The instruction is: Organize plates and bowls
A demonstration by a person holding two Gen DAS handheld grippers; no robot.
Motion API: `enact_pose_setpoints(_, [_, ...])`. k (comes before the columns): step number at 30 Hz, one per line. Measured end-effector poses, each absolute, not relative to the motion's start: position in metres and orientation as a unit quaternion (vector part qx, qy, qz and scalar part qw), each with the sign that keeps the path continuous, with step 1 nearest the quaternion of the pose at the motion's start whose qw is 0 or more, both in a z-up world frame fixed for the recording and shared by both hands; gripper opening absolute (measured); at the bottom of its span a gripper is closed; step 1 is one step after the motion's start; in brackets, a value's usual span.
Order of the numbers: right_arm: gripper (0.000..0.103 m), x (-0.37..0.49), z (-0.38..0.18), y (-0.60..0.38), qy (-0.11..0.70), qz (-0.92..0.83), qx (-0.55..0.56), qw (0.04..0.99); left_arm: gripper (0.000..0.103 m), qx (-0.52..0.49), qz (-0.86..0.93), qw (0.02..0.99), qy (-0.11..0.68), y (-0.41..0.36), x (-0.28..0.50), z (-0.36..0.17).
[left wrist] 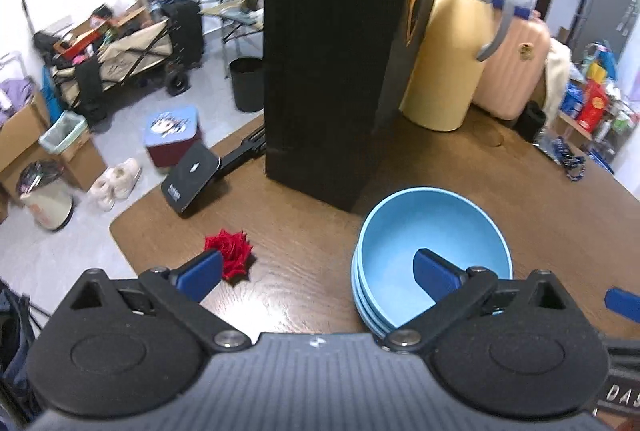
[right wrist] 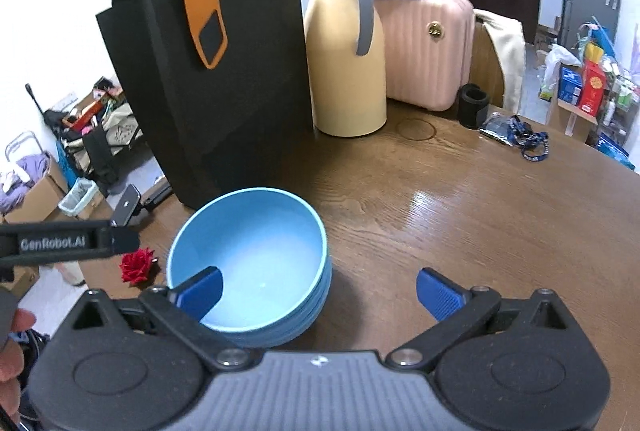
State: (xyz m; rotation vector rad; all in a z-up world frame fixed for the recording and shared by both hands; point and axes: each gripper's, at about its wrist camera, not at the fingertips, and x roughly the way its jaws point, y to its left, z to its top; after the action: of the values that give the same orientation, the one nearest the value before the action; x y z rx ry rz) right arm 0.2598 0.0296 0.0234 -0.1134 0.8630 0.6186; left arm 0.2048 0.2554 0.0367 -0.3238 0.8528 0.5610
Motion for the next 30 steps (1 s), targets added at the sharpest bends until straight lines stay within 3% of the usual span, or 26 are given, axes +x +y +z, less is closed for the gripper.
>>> enact_pose_setpoints(6, [0.103,0.222,0.022,0.041,0.411,0.237,-0.052,0.879,0.103,-0.133,0.186,0.882,0.412,0.286,0.210,0.034])
enact_pose_setpoints(13, [0.103,0.180,0.021,0.066,0.408,0.125,0.023,0.904,0.103,-0.050,0.090,0.894,0.436,0.322,0.222,0.030])
enact_pose_setpoints(30, [0.103,0.122,0.019,0.086,0.427,0.037,0.070,0.901,0.103,-0.038,0.016,0.900,0.433,0.327,0.201,0.040])
